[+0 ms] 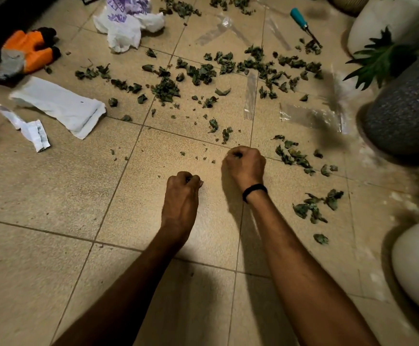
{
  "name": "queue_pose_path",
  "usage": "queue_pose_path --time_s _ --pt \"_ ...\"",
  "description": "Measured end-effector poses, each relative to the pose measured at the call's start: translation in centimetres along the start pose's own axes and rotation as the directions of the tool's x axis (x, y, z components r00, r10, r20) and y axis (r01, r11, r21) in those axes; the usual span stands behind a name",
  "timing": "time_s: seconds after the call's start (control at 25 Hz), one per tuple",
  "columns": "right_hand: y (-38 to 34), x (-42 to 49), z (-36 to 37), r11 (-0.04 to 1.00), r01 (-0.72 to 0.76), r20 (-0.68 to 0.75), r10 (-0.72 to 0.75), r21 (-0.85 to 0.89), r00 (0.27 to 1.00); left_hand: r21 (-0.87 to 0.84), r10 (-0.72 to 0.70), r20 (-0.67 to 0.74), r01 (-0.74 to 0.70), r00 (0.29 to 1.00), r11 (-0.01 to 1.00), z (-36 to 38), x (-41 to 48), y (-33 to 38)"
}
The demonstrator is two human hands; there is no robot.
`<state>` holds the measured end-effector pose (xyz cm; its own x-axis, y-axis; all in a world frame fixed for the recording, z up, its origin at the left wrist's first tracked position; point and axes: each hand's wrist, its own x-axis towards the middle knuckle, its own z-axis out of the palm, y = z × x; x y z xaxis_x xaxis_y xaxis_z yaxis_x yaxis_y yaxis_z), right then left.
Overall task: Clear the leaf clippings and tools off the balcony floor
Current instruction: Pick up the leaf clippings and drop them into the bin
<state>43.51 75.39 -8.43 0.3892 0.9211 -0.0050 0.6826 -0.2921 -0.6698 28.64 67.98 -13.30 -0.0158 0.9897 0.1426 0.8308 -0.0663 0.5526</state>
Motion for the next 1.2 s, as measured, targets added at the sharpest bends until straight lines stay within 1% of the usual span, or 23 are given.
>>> queue_pose_path --time_s 0.04,0.08,0.12,0.2,0.24,0.28,0.32,0.4,0.48,0.56,0.6,0.68,0.72,0.8,0.88,0.96,1.04,1.08,1.12,1.2 --pt "1.0 0.6 -1.1 0.999 -0.051 -0.018 0.051 0.002 0.999 -0.032 -0.023 0.004 0.023 1.000 0.999 -0.1 0.2 0.0" --pt "2.0 1.2 -2.1 0.997 -0.073 -0.004 0.073 -0.013 0.997 -0.081 -0.057 0.008 0.058 0.998 0.995 -0.2 0.4 0.0" --pt "2.9 1.5 -2.7 0.997 -0.073 0.044 0.074 -0.017 0.996 -0.123 -0.082 0.016 0.083 0.997 0.989 -0.4 0.6 -0.1" --pt "4.0 1.5 -3.0 0.999 -0.035 0.182 0.039 -0.021 0.983 -0.128 -0.091 -0.001 0.090 0.996 0.988 -0.5 0.9 -0.1" --pt "4.5 1.3 -2.6 0.998 0.015 0.211 0.000 -0.067 0.978 -0.100 -0.087 -0.010 0.085 0.996 0.991 -0.4 1.1 -0.1" --pt "4.7 1.0 -2.2 0.989 0.074 0.206 -0.046 -0.130 0.977 -0.086 -0.085 -0.015 0.083 0.996 0.993 -0.4 1.4 -0.1" --pt "4.9 0.7 -1.7 0.981 0.100 0.177 -0.070 -0.167 0.982 -0.099 -0.095 -0.013 0.093 0.995 0.991 -0.4 1.6 0.0" --pt "4.6 0.0 -1.4 0.986 0.069 0.109 -0.053 -0.153 0.993 -0.184 -0.144 -0.003 0.141 0.990 0.973 -0.7 1.6 0.6" --pt "4.4 -0.5 -1.6 0.997 -0.007 0.075 0.012 -0.071 0.997 -0.284 -0.175 0.013 0.172 0.984 0.943 -1.1 1.0 1.6" --pt "4.3 -1.2 -2.4 0.984 -0.148 0.082 0.140 0.098 0.987 -0.391 -0.199 0.046 0.201 0.979 0.898 -1.6 0.5 2.3" --pt "4.3 -1.6 -3.0 0.952 -0.230 0.090 0.215 0.200 0.972 -0.450 -0.216 0.068 0.223 0.974 0.865 -1.8 0.3 2.5" --pt "5.0 -2.5 -4.0 0.866 -0.354 0.111 0.337 0.352 0.935 -0.592 -0.281 0.114 0.292 0.953 0.751 -2.4 0.0 3.2" --pt "5.7 -2.9 -4.7 0.846 -0.378 0.099 0.369 0.376 0.924 -0.651 -0.308 0.136 0.320 0.941 0.688 -2.7 -0.2 3.7" --pt "7.3 -3.8 -6.4 0.863 -0.384 0.055 0.389 0.329 0.920 -0.705 -0.323 0.169 0.343 0.931 0.621 -3.1 -0.6 4.9" --pt "9.5 -4.5 -8.5 0.894 -0.385 -0.007 0.397 0.230 0.918 -0.716 -0.308 0.189 0.345 0.932 0.607 -3.0 -1.0 6.1" --pt "11.6 -5.3 -10.8 0.917 -0.381 -0.068 0.390 0.118 0.918 -0.703 -0.289 0.207 0.348 0.935 0.620 -2.2 -1.6 7.4" --pt "13.7 -6.0 -12.8 0.946 -0.325 -0.130 0.322 -0.004 0.938 -0.689 -0.254 0.230 0.341 0.940 0.640 -1.1 -2.5 9.2" --pt "14.7 -6.3 -13.8 0.952 -0.300 -0.137 0.291 -0.053 0.947 -0.674 -0.222 0.231 0.320 0.947 0.665 -0.4 -2.8 10.2" --pt "15.8 -6.6 -14.7 0.954 -0.285 -0.126 0.273 -0.088 0.954 -0.656 -0.173 0.233 0.286 0.957 0.699 0.5 -3.2 11.5" --pt "17.0 -7.5 -16.2 0.958 -0.250 -0.047 0.245 -0.141 0.968 -0.612 -0.061 0.251 0.208 0.966 0.763 2.6 -3.9 14.0"
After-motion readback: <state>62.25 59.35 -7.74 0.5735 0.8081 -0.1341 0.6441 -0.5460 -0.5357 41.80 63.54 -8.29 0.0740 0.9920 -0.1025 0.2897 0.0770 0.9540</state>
